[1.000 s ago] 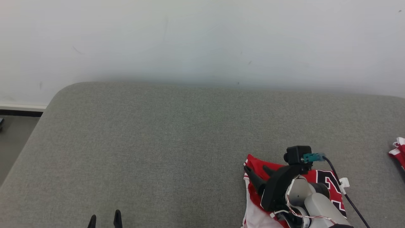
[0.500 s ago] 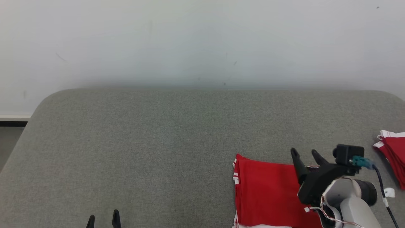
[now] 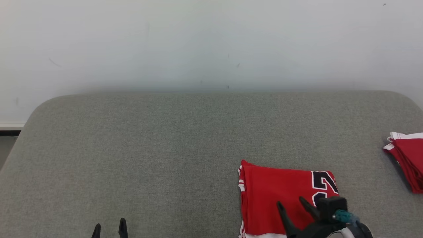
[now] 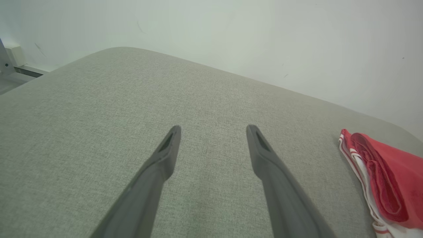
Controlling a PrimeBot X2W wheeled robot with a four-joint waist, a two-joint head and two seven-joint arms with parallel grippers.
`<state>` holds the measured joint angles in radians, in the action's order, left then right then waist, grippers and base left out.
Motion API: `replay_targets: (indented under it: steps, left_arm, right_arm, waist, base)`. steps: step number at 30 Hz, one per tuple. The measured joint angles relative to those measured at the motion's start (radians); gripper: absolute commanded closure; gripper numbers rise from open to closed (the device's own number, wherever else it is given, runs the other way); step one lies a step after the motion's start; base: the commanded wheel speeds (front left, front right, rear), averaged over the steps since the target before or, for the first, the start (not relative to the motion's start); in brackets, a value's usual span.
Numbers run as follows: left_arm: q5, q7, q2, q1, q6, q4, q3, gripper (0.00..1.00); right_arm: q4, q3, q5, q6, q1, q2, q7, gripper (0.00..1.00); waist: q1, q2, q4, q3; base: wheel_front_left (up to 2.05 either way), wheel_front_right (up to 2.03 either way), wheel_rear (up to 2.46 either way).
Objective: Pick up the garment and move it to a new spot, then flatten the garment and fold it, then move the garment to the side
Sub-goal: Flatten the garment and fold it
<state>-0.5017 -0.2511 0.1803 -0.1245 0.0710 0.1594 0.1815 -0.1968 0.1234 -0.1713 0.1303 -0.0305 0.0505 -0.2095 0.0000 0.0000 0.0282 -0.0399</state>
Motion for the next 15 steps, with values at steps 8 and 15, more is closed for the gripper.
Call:
replay_targets:
  steps: [8, 15]
  left_arm:
    - [0.0, -0.003, 0.0, 0.008, -0.009, 0.013, 0.005, 0.0]
    - [0.001, -0.003, 0.005, 0.012, -0.011, 0.019, 0.011, 0.0]
  right_arm:
    - [0.023, 0.154, 0.067, 0.0, 0.049, -0.001, 0.018, 0.0]
    - [0.001, 0.209, 0.117, 0.0, 0.047, 0.0, 0.015, 0.0]
  waist:
    - [0.0, 0.0, 0.012, 0.007]
    - [0.0, 0.0, 0.038, 0.013]
  base:
    - [0.0, 0.0, 0.0]
    - [0.0, 0.0, 0.0]
